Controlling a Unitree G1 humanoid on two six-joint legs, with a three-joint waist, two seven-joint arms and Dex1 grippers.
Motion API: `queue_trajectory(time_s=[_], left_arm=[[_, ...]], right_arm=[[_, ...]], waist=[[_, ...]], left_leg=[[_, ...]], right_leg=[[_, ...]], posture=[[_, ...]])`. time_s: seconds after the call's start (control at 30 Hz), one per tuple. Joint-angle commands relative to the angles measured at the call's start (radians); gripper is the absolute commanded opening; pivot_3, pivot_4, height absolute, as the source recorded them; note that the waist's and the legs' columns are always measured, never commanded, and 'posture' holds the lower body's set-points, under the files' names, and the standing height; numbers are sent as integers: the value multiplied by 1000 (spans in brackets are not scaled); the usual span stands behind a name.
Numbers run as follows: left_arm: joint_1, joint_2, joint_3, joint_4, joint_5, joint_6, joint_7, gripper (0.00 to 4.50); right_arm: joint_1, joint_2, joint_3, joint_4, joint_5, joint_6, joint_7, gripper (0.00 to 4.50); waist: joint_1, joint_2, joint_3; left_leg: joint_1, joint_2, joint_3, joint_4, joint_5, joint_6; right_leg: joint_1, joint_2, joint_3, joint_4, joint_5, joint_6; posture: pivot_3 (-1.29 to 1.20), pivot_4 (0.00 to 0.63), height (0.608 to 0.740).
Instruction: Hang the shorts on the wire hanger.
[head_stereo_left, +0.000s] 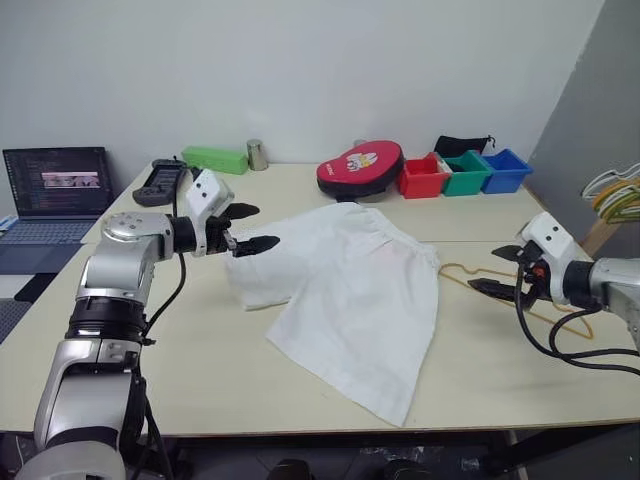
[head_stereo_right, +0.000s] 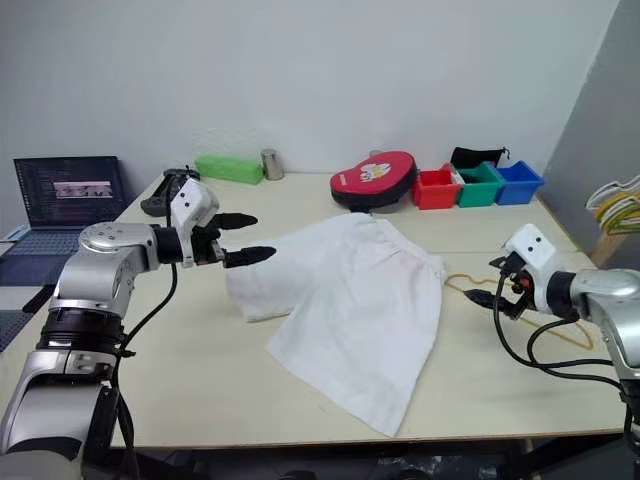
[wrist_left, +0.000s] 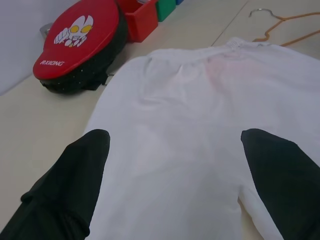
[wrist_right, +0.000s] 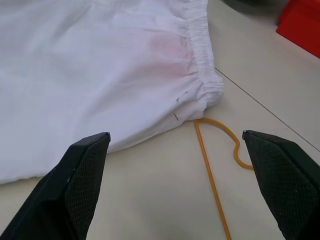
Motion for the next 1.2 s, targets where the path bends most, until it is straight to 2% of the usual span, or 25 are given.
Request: queue_trajectory(time_s=[0.03,0.4,0.73,0.9,1.03,1.13,1.2], left_arm=[[-37,7,8,30,7,-37,-1,4500],[-40,-7,14,39,12,-70,34,4500],[26,3,40,7,9,-52,86,4500],[140,15,122,-27,-30,38,170,4500],[270,10,203,-102,-91,199,243,4500],[361,-14,249,-190,-171,334,264,4500],[410,-59,244,-232,-222,419,270,4500]], right_arm=[[-29,-12,-9,11,-5,-15,-2,4495],[-45,-3,1,26,-5,-17,-11,4495],[-61,48,-2,35,24,25,-39,4495],[-58,127,-2,37,27,101,-121,4495],[-58,177,-7,32,13,114,-188,4495],[-53,194,-25,-35,89,165,-156,4495],[-6,138,8,-172,166,212,-61,4495]], waist=[[1,0,0],[24,0,0],[25,0,0],[23,0,1],[25,0,1],[31,0,1],[43,0,1]], left_leg=[[0,0,0,0,0,0],[-1,0,0,0,0,0],[-1,0,0,0,0,0],[0,1,-1,0,0,0],[-1,2,-1,0,0,0],[-1,2,-3,0,0,0],[-1,1,-4,0,0,0]], right_leg=[[0,0,0,0,0,0],[-1,0,0,0,1,-1],[-1,0,0,0,2,-4],[-1,0,1,1,2,-4],[-2,0,0,1,2,-4],[-2,-1,-1,1,2,-4],[-2,-1,-2,1,2,-4]], posture=[[272,0,740],[272,0,740],[277,0,740],[291,0,740],[308,0,740],[311,0,740],[309,0,740]])
